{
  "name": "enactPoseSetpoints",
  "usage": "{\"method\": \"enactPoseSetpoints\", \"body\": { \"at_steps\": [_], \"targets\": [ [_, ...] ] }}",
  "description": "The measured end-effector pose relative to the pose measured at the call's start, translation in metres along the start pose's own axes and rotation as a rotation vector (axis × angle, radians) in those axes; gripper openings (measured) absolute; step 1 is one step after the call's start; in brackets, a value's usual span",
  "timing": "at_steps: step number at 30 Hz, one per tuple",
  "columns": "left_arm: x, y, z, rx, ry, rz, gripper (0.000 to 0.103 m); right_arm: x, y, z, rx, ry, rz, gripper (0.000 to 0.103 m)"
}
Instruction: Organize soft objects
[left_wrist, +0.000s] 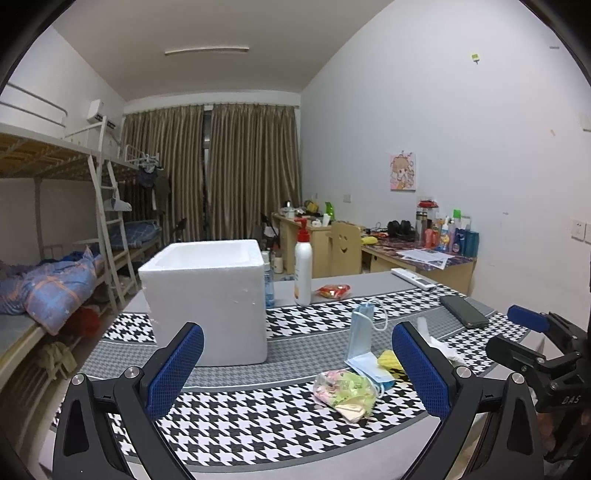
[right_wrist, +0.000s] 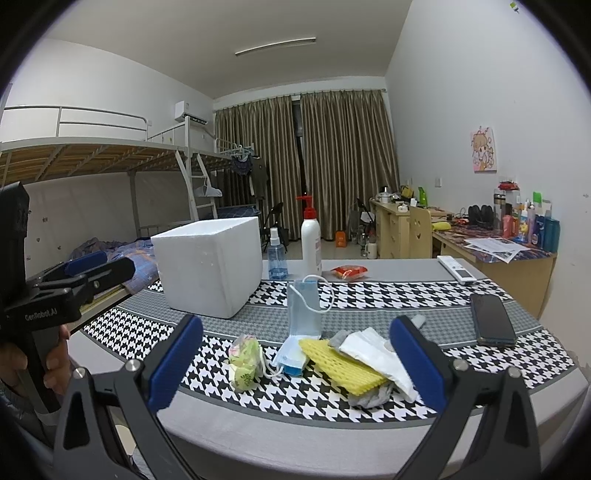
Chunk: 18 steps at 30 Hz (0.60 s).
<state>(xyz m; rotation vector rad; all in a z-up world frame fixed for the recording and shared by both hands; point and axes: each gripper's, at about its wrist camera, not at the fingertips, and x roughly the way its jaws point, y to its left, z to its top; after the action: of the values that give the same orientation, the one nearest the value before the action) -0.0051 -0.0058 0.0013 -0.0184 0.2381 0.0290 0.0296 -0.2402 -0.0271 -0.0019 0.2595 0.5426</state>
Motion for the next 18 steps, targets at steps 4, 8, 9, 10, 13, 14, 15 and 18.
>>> {"method": "enactPoseSetpoints", "body": {
  "at_steps": [4,8,9,10,13,14,15,18],
  "targets": [
    [0.0014,0.0011,0.0002,-0.007,0.003,0.000,0.102,0.0000,0.0005,0.0001,-0.003,-0.001,0.001,0.102],
    [0.0018,0.0022,-0.0003,-0.014,0.005,-0.001,0.102,-0.0001,0.0008,-0.0005,-0.001,-0.002,0.003,0.102],
    [0.0016,0.0025,-0.0002,-0.015,0.003,0.002,0.102,-0.0002,0.0005,-0.0004,0.000,-0.003,0.004,0.102],
    [0.0017,0.0030,0.0002,-0.016,0.001,0.004,0.102,-0.0002,0.0006,-0.0004,0.001,-0.002,0.004,0.102],
    [0.0021,0.0037,0.0003,-0.017,0.003,0.003,0.102,0.0002,0.0008,-0.0004,0.002,-0.002,0.004,0.102],
    [0.0024,0.0036,0.0002,-0.017,0.004,0.002,0.102,0.0003,0.0011,-0.0006,0.002,-0.001,0.004,0.102],
    [0.0030,0.0038,0.0002,-0.017,0.007,0.003,0.102,0.0005,0.0013,-0.0008,0.001,-0.001,0.005,0.102],
    [0.0044,0.0041,0.0001,-0.019,0.016,-0.005,0.102,0.0022,0.0028,-0.0013,0.003,0.004,0.008,0.102]
  ]
}}
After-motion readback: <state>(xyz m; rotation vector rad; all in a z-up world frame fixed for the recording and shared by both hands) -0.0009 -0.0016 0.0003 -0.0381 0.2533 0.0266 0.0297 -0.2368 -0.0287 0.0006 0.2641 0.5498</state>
